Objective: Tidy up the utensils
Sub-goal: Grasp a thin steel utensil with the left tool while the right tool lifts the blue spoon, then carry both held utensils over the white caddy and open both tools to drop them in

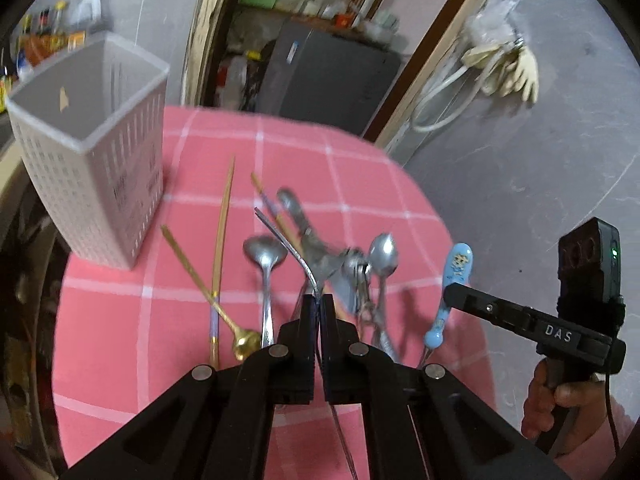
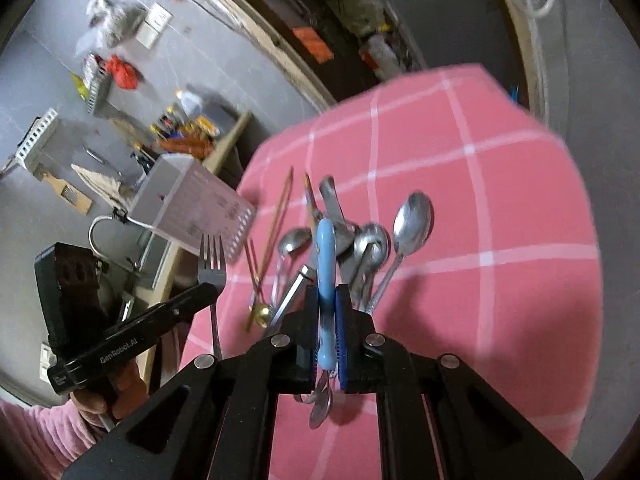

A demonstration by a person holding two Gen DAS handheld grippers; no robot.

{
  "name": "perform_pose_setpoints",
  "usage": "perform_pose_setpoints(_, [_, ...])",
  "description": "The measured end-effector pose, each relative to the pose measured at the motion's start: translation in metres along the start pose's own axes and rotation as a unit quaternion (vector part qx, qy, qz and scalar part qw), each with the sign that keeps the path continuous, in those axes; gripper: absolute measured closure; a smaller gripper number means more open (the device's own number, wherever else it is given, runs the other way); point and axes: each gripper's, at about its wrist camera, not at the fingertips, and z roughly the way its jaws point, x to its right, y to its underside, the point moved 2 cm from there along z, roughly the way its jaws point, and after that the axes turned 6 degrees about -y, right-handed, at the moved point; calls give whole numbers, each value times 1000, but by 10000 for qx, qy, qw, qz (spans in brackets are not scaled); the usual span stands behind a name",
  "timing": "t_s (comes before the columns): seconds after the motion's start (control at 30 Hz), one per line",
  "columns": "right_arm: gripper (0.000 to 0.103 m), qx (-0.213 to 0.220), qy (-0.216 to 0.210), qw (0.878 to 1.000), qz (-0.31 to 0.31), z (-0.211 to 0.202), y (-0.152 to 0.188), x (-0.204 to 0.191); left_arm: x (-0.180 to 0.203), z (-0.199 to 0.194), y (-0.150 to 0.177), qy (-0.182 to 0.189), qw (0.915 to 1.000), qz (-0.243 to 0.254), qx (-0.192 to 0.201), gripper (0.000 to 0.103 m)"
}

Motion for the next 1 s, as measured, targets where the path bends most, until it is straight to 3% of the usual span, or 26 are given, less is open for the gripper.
perform_pose_setpoints(0.27, [96, 876, 20, 9945, -577, -46, -38, -47, 1, -52, -44, -9, 9958, 69, 907, 100])
perform_pose_setpoints(0.5, [96, 1536, -430, 9796, -1223, -56, -98, -111, -22, -101, -100, -364, 9797, 26, 1970, 100])
perform_pose_setpoints(0.77, [96, 1926, -1065, 9579, -1845, 2, -149, -189, -81, -120, -157, -1045, 9566, -132, 2718, 100])
perform_pose_setpoints(0.9, [96, 1926, -1163, 9509, -2127, 41, -149, -209, -111, -111, -168, -1313, 9476, -271, 2900, 100])
perform_pose_setpoints(1.0, [96, 1829, -1056, 9484, -2365, 71, -145, -218, -128, -98, -169, -1372, 9455, -322, 2934, 100])
